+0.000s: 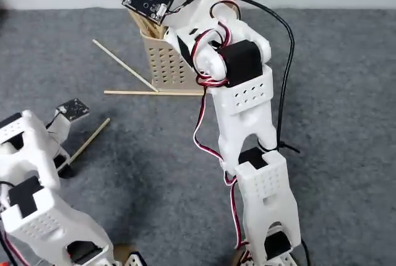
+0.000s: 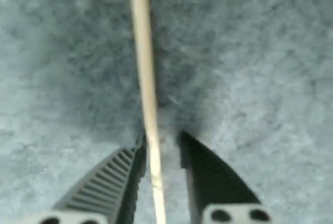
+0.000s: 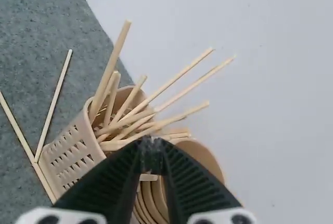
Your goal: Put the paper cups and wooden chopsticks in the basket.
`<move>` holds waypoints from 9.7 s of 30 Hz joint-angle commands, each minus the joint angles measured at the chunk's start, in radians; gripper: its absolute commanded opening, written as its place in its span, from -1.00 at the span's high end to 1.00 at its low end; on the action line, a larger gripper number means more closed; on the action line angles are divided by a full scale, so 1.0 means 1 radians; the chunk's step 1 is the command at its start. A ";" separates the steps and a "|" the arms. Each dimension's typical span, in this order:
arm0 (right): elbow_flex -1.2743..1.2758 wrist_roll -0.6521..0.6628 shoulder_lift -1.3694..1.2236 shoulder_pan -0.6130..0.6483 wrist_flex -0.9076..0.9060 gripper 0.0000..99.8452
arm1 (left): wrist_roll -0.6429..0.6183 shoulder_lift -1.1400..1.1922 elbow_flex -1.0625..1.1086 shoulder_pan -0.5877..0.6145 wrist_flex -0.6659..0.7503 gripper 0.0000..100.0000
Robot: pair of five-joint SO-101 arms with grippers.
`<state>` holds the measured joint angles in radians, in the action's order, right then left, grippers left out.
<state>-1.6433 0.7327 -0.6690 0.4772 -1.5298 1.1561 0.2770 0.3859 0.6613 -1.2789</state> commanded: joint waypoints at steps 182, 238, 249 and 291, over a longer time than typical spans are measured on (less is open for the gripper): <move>-0.041 -0.012 0.191 -0.280 -0.114 0.98 | -2.886 0.565 -0.992 -0.566 0.227 0.67; -0.041 -0.005 0.150 -0.282 -0.061 0.98 | -2.707 0.709 -1.241 -0.631 -0.155 0.53; -0.041 -0.006 0.150 -0.282 -0.061 0.98 | -2.705 0.819 -1.241 -0.624 -0.133 0.80; -0.041 -0.011 0.151 -0.312 -0.058 0.98 | -1.936 0.204 -2.026 -0.437 -0.374 0.97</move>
<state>-1.6448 0.7296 -0.5263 0.1703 -1.6049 -0.8309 0.5577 -1.5167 0.2762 -1.7116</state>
